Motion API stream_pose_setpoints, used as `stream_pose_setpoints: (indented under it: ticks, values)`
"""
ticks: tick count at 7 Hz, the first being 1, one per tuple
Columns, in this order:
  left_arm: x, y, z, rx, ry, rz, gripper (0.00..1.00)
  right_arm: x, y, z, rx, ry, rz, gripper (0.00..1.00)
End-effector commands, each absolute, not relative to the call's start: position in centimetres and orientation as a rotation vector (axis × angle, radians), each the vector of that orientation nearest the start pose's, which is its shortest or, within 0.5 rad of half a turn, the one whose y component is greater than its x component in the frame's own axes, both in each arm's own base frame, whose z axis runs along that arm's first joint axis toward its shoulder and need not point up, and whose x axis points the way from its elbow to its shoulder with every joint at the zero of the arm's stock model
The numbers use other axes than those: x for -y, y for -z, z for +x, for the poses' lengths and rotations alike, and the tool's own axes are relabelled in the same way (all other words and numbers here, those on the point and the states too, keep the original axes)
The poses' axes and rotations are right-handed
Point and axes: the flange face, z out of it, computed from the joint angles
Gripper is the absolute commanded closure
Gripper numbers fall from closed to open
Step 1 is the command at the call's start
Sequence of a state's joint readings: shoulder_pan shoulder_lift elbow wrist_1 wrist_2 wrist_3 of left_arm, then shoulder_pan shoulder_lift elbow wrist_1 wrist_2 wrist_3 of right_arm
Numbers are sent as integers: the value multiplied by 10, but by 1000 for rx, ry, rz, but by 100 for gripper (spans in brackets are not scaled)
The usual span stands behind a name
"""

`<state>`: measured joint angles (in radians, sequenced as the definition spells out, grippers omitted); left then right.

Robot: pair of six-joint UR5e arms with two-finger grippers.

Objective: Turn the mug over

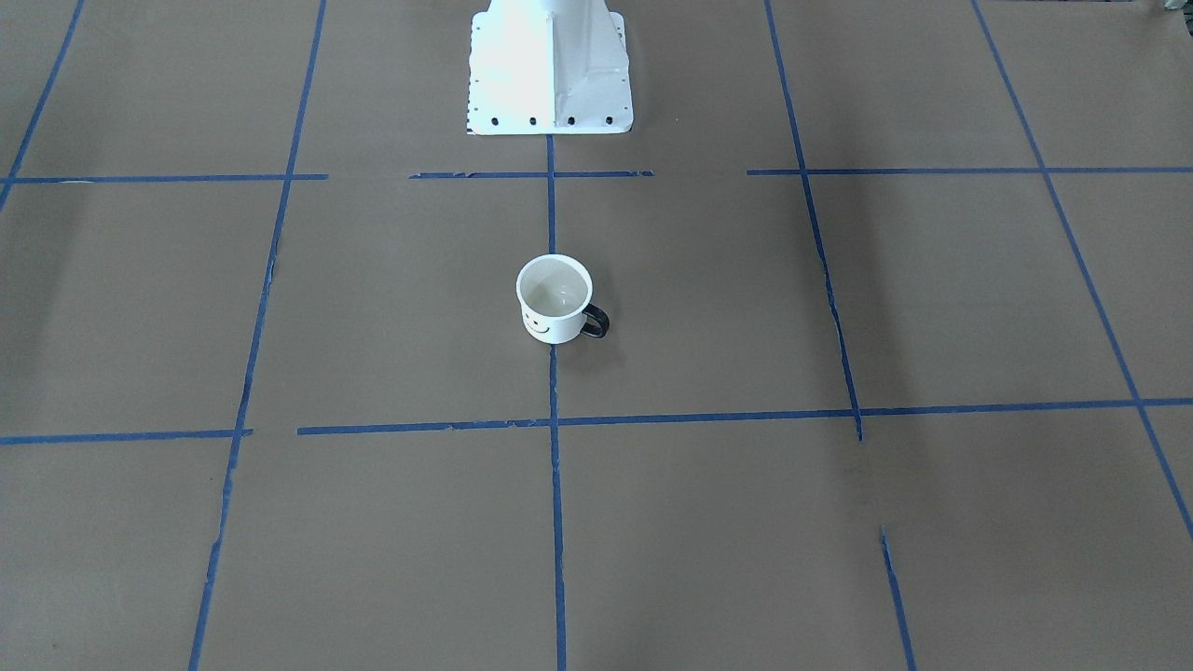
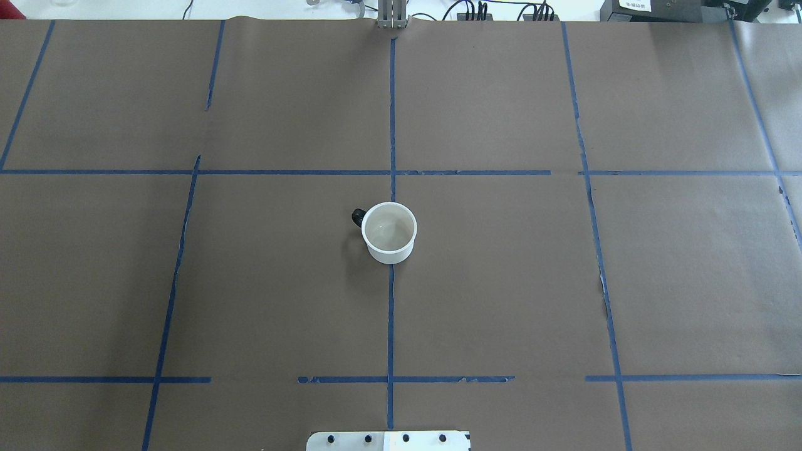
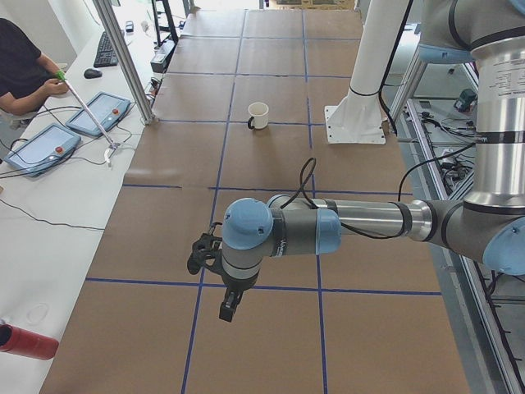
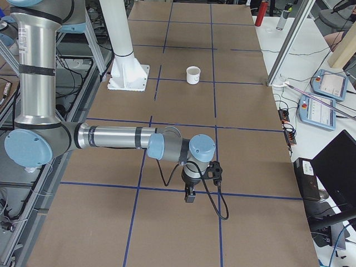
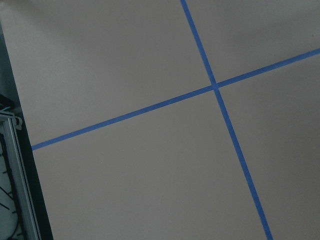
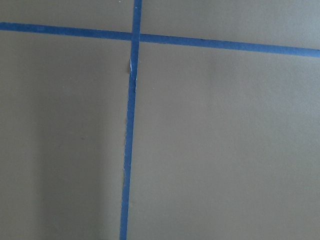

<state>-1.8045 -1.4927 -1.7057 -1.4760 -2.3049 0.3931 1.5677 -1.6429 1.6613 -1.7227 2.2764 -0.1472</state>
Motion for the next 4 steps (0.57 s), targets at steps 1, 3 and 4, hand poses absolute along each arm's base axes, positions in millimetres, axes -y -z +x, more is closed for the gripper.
stream_pose_setpoints:
  ticks: [1,3,4]
  values:
    - [434,-633,-168,-786,31,102,0,450,-668,67,712,97,-77,0]
    - [446,-599,-163,-840,109,125,0,450,-668,67,712,97,-77,0]
    - [479,-598,-138,-835,52,103,0,450,-668,67,712,97,-77,0]
